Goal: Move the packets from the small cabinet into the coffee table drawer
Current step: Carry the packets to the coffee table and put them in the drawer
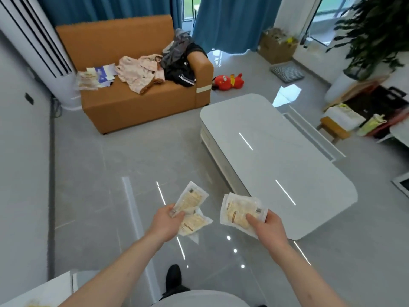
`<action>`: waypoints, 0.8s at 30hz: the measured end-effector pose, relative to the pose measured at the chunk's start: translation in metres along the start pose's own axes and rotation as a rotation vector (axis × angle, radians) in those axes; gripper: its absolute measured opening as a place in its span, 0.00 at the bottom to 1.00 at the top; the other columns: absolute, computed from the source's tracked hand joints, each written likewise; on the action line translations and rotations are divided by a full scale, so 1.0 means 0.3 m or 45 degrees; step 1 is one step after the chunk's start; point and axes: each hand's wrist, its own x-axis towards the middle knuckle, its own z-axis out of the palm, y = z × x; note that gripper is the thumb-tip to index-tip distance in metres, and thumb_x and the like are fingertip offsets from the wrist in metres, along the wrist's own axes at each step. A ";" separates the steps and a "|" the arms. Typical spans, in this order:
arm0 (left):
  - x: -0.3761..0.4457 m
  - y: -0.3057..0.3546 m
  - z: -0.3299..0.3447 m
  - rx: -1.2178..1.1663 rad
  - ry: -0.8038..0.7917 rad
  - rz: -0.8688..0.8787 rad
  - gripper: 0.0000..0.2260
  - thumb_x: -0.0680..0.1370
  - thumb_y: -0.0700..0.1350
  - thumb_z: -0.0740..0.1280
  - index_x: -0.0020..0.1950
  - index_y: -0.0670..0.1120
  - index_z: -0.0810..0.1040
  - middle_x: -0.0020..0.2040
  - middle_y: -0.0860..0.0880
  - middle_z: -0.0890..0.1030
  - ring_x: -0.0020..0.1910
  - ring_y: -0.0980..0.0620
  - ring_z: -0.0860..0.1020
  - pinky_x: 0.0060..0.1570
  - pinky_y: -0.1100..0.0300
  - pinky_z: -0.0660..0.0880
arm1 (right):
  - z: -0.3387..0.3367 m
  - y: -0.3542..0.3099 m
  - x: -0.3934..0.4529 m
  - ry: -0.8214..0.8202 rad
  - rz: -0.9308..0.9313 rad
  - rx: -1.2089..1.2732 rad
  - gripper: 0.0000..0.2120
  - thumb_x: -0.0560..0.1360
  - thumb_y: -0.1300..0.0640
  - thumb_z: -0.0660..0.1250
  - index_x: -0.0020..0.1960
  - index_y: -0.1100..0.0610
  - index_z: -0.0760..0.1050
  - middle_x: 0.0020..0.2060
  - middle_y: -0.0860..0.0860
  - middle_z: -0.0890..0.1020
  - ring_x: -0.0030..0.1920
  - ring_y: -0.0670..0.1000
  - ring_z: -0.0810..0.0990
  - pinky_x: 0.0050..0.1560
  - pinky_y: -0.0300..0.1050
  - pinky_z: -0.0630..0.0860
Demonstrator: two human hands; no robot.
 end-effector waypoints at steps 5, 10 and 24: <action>-0.057 0.163 0.321 -0.042 0.007 0.051 0.06 0.79 0.48 0.70 0.55 0.52 0.81 0.48 0.53 0.85 0.44 0.54 0.85 0.41 0.58 0.81 | -0.371 0.108 0.028 0.074 -0.040 0.083 0.06 0.76 0.58 0.72 0.52 0.50 0.83 0.45 0.44 0.87 0.47 0.47 0.86 0.47 0.45 0.80; -0.193 0.301 0.676 -0.096 -0.011 0.074 0.05 0.79 0.46 0.70 0.54 0.52 0.81 0.47 0.53 0.86 0.42 0.57 0.85 0.36 0.62 0.80 | -0.777 0.226 0.073 0.107 -0.019 0.137 0.07 0.76 0.60 0.73 0.52 0.50 0.82 0.47 0.47 0.87 0.50 0.50 0.85 0.50 0.48 0.80; -0.076 0.608 1.197 -0.011 -0.022 -0.090 0.07 0.78 0.45 0.70 0.55 0.49 0.83 0.45 0.49 0.87 0.41 0.50 0.86 0.32 0.60 0.76 | -1.372 0.228 0.494 0.038 -0.017 0.232 0.09 0.78 0.60 0.70 0.55 0.49 0.82 0.49 0.46 0.87 0.52 0.50 0.85 0.56 0.50 0.80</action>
